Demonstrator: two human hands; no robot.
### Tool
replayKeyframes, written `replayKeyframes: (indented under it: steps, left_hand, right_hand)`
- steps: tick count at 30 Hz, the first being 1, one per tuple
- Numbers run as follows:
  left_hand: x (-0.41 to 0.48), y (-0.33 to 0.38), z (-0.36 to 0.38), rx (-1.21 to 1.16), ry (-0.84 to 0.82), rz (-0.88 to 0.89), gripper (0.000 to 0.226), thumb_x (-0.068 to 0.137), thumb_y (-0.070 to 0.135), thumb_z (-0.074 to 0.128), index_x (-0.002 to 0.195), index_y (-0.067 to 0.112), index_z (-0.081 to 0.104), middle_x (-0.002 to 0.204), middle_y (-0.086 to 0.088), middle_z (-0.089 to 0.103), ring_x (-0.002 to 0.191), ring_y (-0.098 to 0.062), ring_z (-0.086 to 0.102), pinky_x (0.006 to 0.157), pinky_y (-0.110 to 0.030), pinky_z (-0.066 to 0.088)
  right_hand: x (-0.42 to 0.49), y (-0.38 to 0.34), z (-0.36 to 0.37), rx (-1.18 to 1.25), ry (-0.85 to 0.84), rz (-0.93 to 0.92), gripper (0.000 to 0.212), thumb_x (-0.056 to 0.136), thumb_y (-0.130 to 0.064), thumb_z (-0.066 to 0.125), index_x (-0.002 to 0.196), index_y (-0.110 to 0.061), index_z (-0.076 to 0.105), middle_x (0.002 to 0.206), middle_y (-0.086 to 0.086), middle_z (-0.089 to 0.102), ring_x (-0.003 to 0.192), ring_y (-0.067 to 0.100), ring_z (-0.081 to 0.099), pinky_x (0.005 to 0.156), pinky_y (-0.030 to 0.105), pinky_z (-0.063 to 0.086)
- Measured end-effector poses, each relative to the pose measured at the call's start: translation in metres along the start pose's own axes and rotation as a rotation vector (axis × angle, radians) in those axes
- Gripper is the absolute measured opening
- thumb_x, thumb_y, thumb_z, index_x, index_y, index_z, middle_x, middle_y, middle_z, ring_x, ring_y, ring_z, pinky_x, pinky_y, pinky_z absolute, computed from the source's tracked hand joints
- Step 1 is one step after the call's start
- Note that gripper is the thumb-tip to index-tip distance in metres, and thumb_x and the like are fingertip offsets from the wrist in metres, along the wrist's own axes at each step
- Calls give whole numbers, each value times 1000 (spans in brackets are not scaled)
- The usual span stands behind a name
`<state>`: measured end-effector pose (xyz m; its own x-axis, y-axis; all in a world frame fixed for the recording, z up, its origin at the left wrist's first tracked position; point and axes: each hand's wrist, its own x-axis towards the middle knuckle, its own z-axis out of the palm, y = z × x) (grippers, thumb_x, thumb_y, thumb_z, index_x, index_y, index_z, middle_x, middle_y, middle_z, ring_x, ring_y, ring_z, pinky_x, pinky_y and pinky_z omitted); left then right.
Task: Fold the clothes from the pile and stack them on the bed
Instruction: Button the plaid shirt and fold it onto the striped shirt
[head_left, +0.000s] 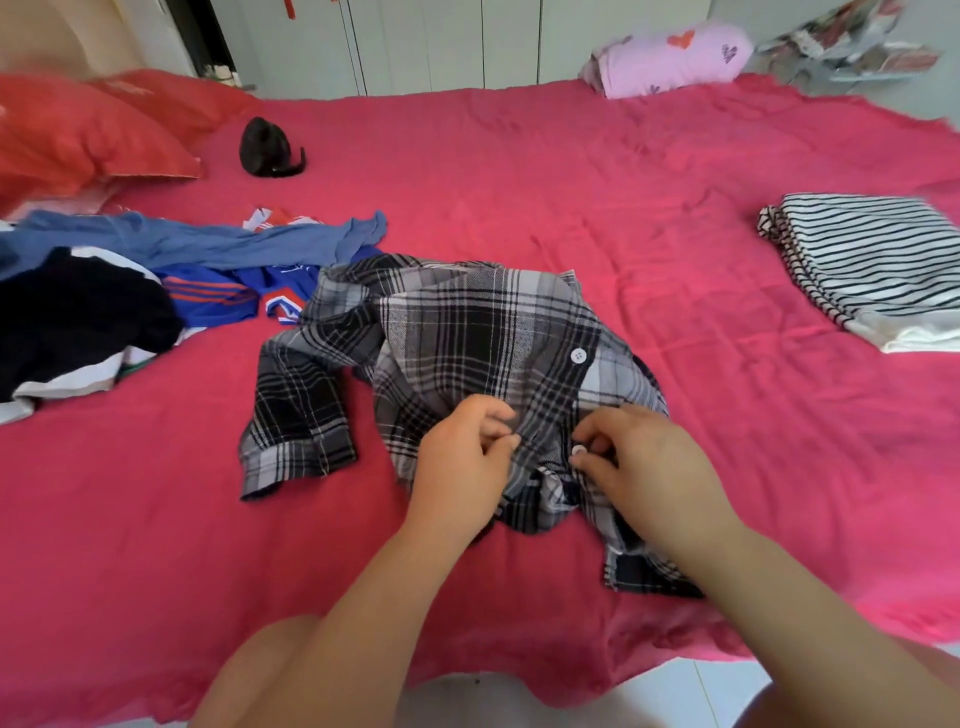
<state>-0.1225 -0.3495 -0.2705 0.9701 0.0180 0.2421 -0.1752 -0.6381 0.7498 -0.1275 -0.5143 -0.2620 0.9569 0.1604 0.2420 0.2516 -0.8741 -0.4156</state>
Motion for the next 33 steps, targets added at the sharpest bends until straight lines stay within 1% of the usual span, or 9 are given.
replayKeyframes:
  steps: [3, 8, 11, 16, 19, 21, 25, 29, 33]
  left_hand:
    - [1, 0, 2, -7, 1, 8, 17, 85, 10, 63, 89, 25, 54, 78, 20, 52, 74, 10, 50, 70, 4, 35]
    - [-2, -1, 1, 69, 47, 110, 11, 83, 9, 65, 87, 18, 60, 77, 22, 49, 73, 9, 48, 72, 1, 35]
    - [-7, -4, -1, 160, 118, 206, 8, 81, 14, 68, 87, 15, 64, 80, 21, 45, 74, 3, 46, 73, -4, 35]
    - [-11, -5, 6, 269, 151, 308, 19, 76, 25, 65, 91, 14, 70, 88, 3, 59, 84, -10, 53, 75, -22, 45]
    - [-11, -5, 11, 322, 109, 248, 29, 73, 31, 66, 96, 13, 71, 88, 0, 61, 82, -19, 60, 70, -36, 53]
    - [-11, -5, 13, 336, 88, 209, 34, 73, 37, 65, 99, 14, 71, 91, 1, 62, 85, -20, 61, 73, -40, 53]
    - [-11, -4, 13, 216, 89, 106, 30, 79, 32, 70, 106, 17, 69, 100, 4, 65, 97, -17, 55, 87, -33, 44]
    - [-9, 0, 13, 105, 109, 23, 20, 81, 19, 69, 101, 18, 70, 86, 17, 60, 85, -8, 54, 81, -23, 42]
    - [-4, 2, 14, -66, 54, -109, 17, 84, 10, 63, 99, 17, 68, 78, 20, 56, 73, 4, 53, 75, -13, 42]
  right_hand:
    - [-3, 5, 4, -7, -24, 16, 9, 80, -23, 69, 86, -23, 62, 81, -10, 50, 81, 14, 54, 68, 25, 40]
    - [-3, 7, 6, 39, -44, 28, 19, 78, -20, 69, 74, -28, 53, 77, -9, 55, 74, 12, 51, 65, 26, 38]
    - [-3, 3, 3, 95, -27, 27, 16, 78, -19, 69, 74, -26, 56, 67, -13, 55, 64, 3, 50, 59, 15, 33]
    - [-2, -1, 3, 174, -32, 19, 19, 81, -16, 67, 99, -24, 68, 66, -18, 52, 63, -6, 50, 65, 1, 34]
    - [1, -5, 6, 228, -70, 26, 25, 85, -16, 63, 108, -26, 68, 71, -19, 49, 62, -7, 46, 65, -1, 31]
    - [3, -5, 8, 296, -120, 37, 29, 87, -14, 61, 111, -28, 67, 70, -16, 51, 64, -6, 50, 64, 1, 34]
    - [5, -3, 10, 332, -165, 33, 33, 88, -13, 58, 114, -33, 64, 72, -11, 52, 63, -1, 49, 63, 4, 35]
    - [6, -3, 12, 347, -173, 36, 33, 89, -15, 58, 114, -35, 63, 75, -5, 52, 64, 2, 45, 63, 10, 36]
    - [6, -4, 12, 382, -171, 44, 30, 89, -14, 58, 108, -35, 64, 69, -9, 50, 60, 2, 45, 62, 9, 36]
